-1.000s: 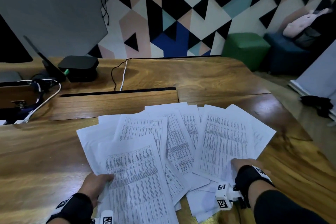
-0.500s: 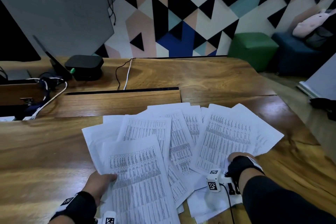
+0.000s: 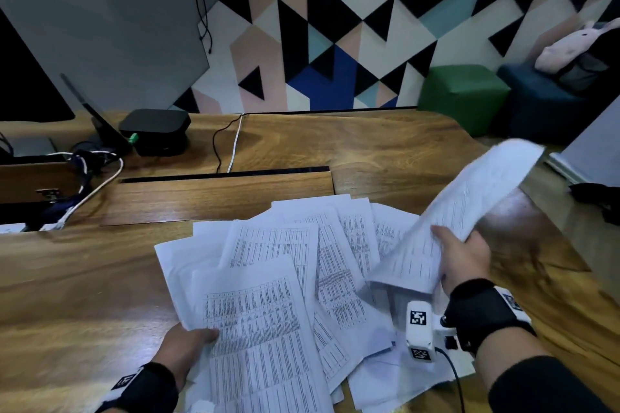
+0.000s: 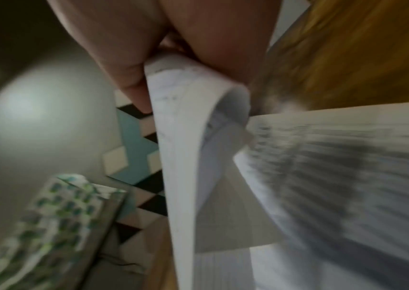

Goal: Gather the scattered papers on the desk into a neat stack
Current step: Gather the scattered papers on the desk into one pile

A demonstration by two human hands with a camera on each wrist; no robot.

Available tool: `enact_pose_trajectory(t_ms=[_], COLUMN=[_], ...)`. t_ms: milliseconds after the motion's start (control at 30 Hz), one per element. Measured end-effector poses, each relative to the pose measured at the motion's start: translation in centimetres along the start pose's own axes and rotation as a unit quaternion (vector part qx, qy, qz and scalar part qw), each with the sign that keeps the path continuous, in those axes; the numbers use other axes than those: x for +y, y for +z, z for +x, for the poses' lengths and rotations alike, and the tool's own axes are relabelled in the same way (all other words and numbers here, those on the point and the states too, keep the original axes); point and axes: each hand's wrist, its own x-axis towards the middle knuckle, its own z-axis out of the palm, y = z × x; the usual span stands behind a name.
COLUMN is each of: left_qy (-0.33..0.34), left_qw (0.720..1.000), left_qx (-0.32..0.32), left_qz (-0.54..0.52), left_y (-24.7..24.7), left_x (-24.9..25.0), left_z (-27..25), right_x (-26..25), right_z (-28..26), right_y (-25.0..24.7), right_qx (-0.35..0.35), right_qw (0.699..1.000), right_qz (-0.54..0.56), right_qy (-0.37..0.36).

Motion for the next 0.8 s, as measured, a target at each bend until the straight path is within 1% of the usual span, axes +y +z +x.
enact_pose_trajectory(t_ms=[67,133,200,267,300,367,433,467,533,600,667,700,733,800], left_qy=[0.007,0.008,0.002,-0.010,-0.015,-0.028,-0.051,-0.060,-0.076,-0.071,-0.077,-0.072,-0.058,-0.033], left_qw=[1.000,1.000,0.999,0.998,0.997,0.995,0.992,0.990,0.987,0.985,0.981,0.981,0.982,0.987], left_qx=[-0.013,-0.027,-0.042,-0.058,-0.067,-0.084,-0.113,-0.124,-0.134,-0.135,-0.145,-0.156,-0.165,-0.151], left_qz=[-0.002,-0.013,-0.029,-0.035,-0.034,-0.034,-0.039,-0.042,-0.051,-0.086,-0.105,-0.085,-0.065,-0.048], left_y=[0.0,0.0,-0.1,-0.2,-0.3,-0.6,-0.8,-1.0,-1.0,-0.9,-0.7,-0.5,-0.4,-0.2], left_x=[0.1,0.1,0.0,-0.1,-0.1,-0.1,0.1,0.3,0.7,1.2,1.8,2.0,2.0,1.2], left_z=[-0.2,-0.3,-0.3,-0.2,-0.2,-0.2,-0.4,-0.4,-0.6,-0.9,-1.4,-1.8,-2.0,-1.4], right_x=[-2.8,-4.7,-5.2,-4.0,-2.8,0.6,4.7,6.9,10.9,13.2,14.0,14.1,14.2,14.0], right_z=[-1.5,-3.3,-5.1,-6.6,-7.3,-8.4,-9.3,-9.7,-10.1,-10.7,-11.4,-11.7,-12.0,-12.5], right_y=[0.9,1.8,2.7,3.8,4.4,5.4,6.0,6.2,6.5,6.6,6.8,7.0,7.2,7.4], right_qx=[-0.066,-0.146,-0.229,-0.307,-0.341,-0.386,-0.393,-0.382,-0.351,-0.321,-0.314,-0.324,-0.342,-0.375], right_qw=[0.994,0.977,0.954,0.931,0.922,0.909,0.897,0.894,0.882,0.865,0.853,0.843,0.827,0.795], right_qz=[0.086,0.157,0.185,0.170,0.139,0.033,-0.091,-0.148,-0.259,-0.356,-0.397,-0.413,-0.432,-0.467], right_qy=[-0.008,0.019,0.059,0.102,0.121,0.154,0.179,0.184,0.175,0.150,0.128,0.118,0.110,0.094])
